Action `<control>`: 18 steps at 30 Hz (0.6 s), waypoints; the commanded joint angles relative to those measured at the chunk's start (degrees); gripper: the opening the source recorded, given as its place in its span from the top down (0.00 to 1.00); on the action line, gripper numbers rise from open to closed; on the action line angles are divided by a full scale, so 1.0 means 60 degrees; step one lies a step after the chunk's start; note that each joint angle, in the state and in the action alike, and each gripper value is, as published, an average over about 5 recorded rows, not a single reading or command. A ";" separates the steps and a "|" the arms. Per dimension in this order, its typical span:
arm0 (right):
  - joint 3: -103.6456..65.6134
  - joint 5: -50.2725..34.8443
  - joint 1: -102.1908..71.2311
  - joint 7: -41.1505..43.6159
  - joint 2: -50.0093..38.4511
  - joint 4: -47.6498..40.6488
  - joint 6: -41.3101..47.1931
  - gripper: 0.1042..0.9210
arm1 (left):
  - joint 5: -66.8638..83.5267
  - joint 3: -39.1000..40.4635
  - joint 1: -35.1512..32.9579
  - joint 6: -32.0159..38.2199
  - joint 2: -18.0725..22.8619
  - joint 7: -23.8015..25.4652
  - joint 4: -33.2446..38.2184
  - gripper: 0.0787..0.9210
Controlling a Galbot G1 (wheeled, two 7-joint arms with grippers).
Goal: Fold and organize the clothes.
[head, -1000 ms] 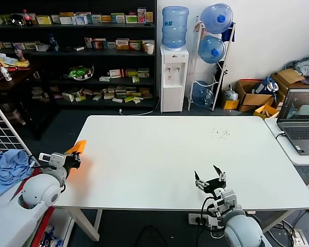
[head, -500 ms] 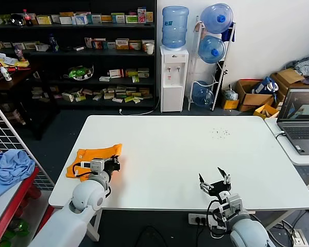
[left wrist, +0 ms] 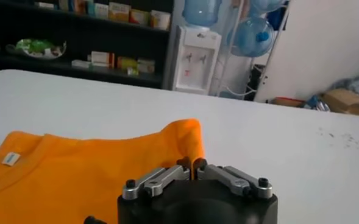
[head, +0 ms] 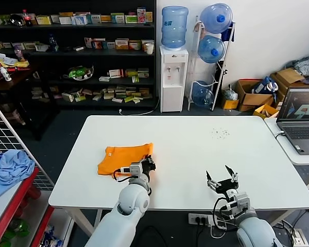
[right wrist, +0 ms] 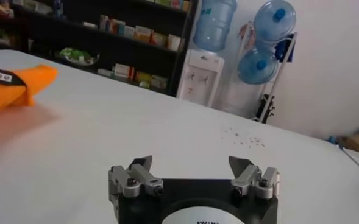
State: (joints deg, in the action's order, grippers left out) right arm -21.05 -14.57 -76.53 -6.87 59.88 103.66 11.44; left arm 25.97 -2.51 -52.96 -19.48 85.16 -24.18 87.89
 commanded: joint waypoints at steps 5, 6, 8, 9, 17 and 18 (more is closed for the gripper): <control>-0.0302 -0.0073 -0.0055 -0.0062 0.0027 -0.0028 -0.0056 0.12 | -0.0124 0.0400 -0.0096 0.3091 0.1640 0.0787 -0.1284 0.92; -0.0319 -0.0072 -0.0060 -0.0052 0.0029 -0.0006 -0.0051 0.12 | -0.0118 0.0471 -0.0153 0.3225 0.1640 0.0936 -0.1122 0.89; -0.0386 -0.0064 -0.0082 0.0009 0.0049 0.0058 -0.0036 0.12 | -0.0153 0.0628 -0.0336 0.3390 0.1386 0.1262 -0.0663 0.82; -0.0438 -0.0059 -0.0101 0.0057 0.0069 0.0100 -0.0029 0.12 | -0.0217 0.0693 -0.0453 0.3459 0.1134 0.1423 -0.0414 0.79; -0.0913 -0.0031 -0.0175 0.0792 0.0523 0.0251 -0.0097 0.12 | -0.1710 -0.0130 -0.1964 0.5121 -0.1970 0.2582 0.0789 0.51; -0.0931 -0.0022 -0.0168 0.0866 0.0570 0.0261 -0.0105 0.12 | -0.1892 -0.0300 -0.2116 0.5273 -0.2282 0.2659 0.0887 0.48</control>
State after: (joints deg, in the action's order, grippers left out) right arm -24.30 -14.74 -77.40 -5.49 61.15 104.54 11.17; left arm 22.76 -0.09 -56.86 -0.80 87.66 -16.04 86.58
